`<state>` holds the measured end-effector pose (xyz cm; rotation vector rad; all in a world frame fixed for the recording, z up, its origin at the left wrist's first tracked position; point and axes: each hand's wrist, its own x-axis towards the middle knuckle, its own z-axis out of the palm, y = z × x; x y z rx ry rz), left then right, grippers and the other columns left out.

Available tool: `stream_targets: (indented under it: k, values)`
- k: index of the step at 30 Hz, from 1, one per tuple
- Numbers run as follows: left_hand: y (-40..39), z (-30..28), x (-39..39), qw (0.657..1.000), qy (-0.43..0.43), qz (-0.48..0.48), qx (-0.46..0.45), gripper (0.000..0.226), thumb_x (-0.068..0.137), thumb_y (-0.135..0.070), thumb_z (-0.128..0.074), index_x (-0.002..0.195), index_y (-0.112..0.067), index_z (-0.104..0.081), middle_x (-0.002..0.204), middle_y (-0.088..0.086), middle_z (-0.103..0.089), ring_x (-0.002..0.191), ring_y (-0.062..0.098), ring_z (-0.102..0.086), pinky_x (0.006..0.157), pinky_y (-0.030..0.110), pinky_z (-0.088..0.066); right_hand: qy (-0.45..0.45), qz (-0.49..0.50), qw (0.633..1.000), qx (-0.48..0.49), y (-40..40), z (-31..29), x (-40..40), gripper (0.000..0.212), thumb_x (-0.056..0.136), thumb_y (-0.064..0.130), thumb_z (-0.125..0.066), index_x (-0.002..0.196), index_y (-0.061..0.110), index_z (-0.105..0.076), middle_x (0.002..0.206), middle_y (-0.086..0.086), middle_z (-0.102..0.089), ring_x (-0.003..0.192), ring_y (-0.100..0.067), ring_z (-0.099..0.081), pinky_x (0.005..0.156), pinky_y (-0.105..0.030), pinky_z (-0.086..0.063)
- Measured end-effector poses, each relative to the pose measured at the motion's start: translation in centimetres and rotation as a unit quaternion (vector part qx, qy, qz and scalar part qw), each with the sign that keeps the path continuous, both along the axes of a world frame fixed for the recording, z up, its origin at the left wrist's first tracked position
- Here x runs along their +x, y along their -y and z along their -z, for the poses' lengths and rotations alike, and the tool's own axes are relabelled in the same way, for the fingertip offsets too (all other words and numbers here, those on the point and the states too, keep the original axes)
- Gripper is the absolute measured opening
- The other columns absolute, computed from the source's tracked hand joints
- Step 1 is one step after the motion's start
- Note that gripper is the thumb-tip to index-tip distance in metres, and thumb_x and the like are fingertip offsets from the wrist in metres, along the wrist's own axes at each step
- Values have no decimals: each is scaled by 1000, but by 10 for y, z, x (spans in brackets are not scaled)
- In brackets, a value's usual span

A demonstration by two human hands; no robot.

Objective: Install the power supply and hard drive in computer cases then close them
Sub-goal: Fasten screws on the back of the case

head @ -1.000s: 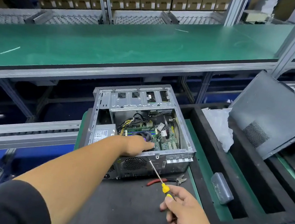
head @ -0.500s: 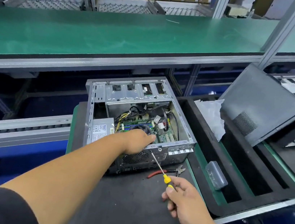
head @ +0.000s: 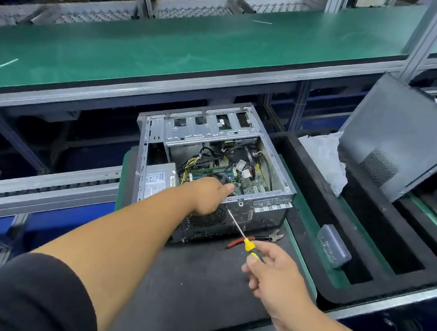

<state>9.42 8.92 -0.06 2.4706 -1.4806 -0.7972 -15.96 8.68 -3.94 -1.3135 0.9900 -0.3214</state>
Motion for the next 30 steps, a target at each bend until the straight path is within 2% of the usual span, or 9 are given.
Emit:
stream_targets:
  k: [3,7,10,13,20,22,25,27,30]
  values:
    - [2,-2,-2,1000,-11,-6,2,72,110,-50,-21,92,7,-60,99,28,-62,99,40,-62,77,33,-36,22,6,999,39,-5,-3,4,19,103,20,-56,112,32,-67,81,-2,-75,57,-12,-54,53,-28,-42]
    - [0,-4,-3,999,-28,-17,11,76,109,-53,-23,120,15,-54,130,33,-57,119,41,-59,89,38,-41,44,30,993,108,-9,-10,9,16,106,19,-52,114,25,-66,79,-6,-74,54,-12,-52,47,-27,-40]
    - [-1,-3,-1,999,-26,-18,7,73,108,-55,-24,97,6,-62,111,26,-64,97,29,-64,84,39,-45,46,57,984,160,-15,-15,13,18,107,20,-50,113,20,-67,78,-6,-74,51,-11,-49,46,-26,-37]
    - [-1,-2,0,999,-29,-28,-7,61,108,-54,-25,65,-15,-45,66,6,-48,60,16,-45,60,31,-34,48,79,969,230,-22,-22,19,21,105,17,-50,111,11,-70,75,-7,-71,47,-11,-43,43,-24,-30]
    - [-4,-7,-1,1000,-3,2,-11,60,108,-53,-25,62,-16,-39,61,0,-38,57,18,-40,61,33,-34,47,103,955,276,-27,-27,28,19,99,31,-68,93,13,-63,55,2,-47,44,-11,-24,40,-21,-16]
    - [-5,-6,-1,1000,-20,0,-10,64,108,-53,-25,65,-11,-47,62,9,-43,60,22,-49,68,35,-38,32,106,964,242,-29,-24,32,22,96,25,-71,85,15,-55,52,3,-45,42,-10,-23,39,-21,-17]
    - [-8,-9,-1,996,-81,-24,-4,44,109,-32,-38,100,6,-60,93,28,-58,95,41,-59,79,38,-37,27,118,968,220,-30,-20,34,23,97,26,-70,86,13,-55,53,1,-53,42,-11,-27,40,-22,-20]
    - [-9,-12,-1,996,-80,6,27,29,96,-22,-50,108,2,-59,94,21,-58,91,35,-56,76,40,-37,19,116,973,198,-29,-21,31,26,98,33,-68,89,11,-59,59,-1,-61,44,-13,-30,41,-22,-21]
    - [-12,-14,-2,994,-13,88,61,47,81,-35,-56,114,-1,-53,84,6,-57,78,27,-56,68,38,-44,-23,94,990,106,-26,-22,26,36,100,45,-62,88,12,-67,65,0,-70,51,-16,-38,47,-24,-29]
